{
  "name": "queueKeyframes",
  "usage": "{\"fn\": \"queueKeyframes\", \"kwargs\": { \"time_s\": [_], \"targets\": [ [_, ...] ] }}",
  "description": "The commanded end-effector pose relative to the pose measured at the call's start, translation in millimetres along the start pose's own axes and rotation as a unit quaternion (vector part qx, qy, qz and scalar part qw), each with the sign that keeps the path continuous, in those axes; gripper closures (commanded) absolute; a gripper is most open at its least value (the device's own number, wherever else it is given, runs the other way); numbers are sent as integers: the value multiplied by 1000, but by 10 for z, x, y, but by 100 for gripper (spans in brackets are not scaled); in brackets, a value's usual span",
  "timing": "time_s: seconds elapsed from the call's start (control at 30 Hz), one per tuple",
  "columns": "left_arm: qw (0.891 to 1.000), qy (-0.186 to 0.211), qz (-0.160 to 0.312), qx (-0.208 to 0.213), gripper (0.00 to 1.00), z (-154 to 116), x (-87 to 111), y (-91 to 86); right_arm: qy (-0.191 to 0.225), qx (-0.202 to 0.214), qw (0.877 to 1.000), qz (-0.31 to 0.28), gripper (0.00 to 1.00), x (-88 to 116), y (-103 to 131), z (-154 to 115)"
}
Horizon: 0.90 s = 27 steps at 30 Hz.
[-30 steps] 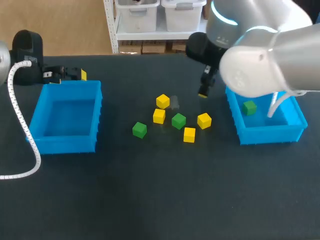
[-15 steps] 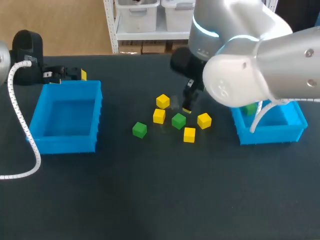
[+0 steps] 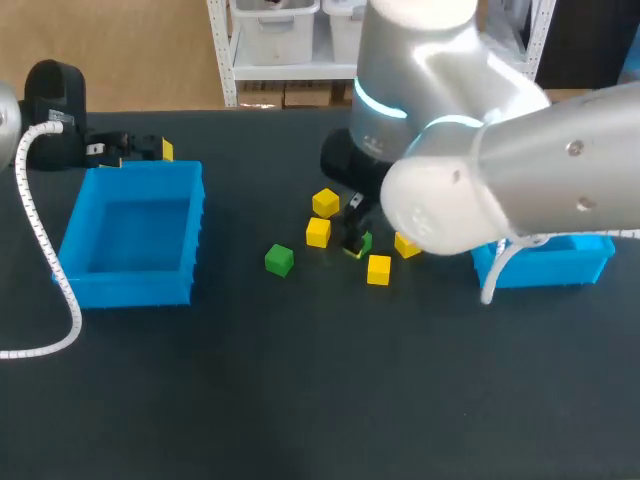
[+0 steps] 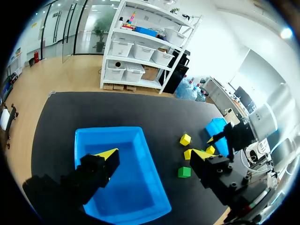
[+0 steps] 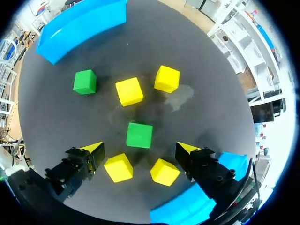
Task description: Put the green cubes in the right bin and the yellow cubes in the left bin.
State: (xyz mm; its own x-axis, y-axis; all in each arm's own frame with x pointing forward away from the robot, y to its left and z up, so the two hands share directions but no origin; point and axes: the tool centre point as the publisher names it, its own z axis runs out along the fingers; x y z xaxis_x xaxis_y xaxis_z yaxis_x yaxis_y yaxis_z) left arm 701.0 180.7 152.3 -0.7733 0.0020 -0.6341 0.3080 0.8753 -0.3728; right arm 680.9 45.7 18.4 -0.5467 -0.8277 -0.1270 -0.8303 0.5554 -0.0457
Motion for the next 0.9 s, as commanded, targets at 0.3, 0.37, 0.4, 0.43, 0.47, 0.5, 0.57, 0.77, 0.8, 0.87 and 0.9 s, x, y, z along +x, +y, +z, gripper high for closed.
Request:
{"fn": "queueKeyframes", "kwargs": {
  "time_s": [0.3,0.37,0.4,0.43,0.47,0.5,0.57,0.77,0.8,0.87,0.9],
  "targets": [
    [1000,-3,1,5,0,-1,12,22,17,0,1000,8,0,-89,41,252],
    [1000,-3,1,5,0,-1,12,22,20,0,1000,10,0,-82,44,268],
    [1000,-3,1,5,0,-1,12,22,20,1,1000,10,0,-81,38,282],
    [1000,-3,1,5,0,-1,12,22,22,2,1000,10,0,-78,36,296],
    [1000,-3,1,5,0,-1,12,22,22,3,1000,11,0,-77,34,308],
    [1000,-3,1,5,0,-1,12,22,24,6,1000,12,23,-77,31,320],
    [1000,-3,1,5,0,-1,12,22,26,12,1000,13,62,-78,28,342],
    [1000,-3,1,5,0,-1,12,22,26,15,999,18,87,-96,33,391],
    [1000,-3,1,5,0,-1,12,22,26,15,999,21,88,-99,35,399],
    [1000,-3,1,5,0,-1,12,22,27,18,999,26,97,-106,31,419],
    [1000,-3,1,5,0,-1,12,22,28,22,999,27,100,-106,25,427]
  ]
}}
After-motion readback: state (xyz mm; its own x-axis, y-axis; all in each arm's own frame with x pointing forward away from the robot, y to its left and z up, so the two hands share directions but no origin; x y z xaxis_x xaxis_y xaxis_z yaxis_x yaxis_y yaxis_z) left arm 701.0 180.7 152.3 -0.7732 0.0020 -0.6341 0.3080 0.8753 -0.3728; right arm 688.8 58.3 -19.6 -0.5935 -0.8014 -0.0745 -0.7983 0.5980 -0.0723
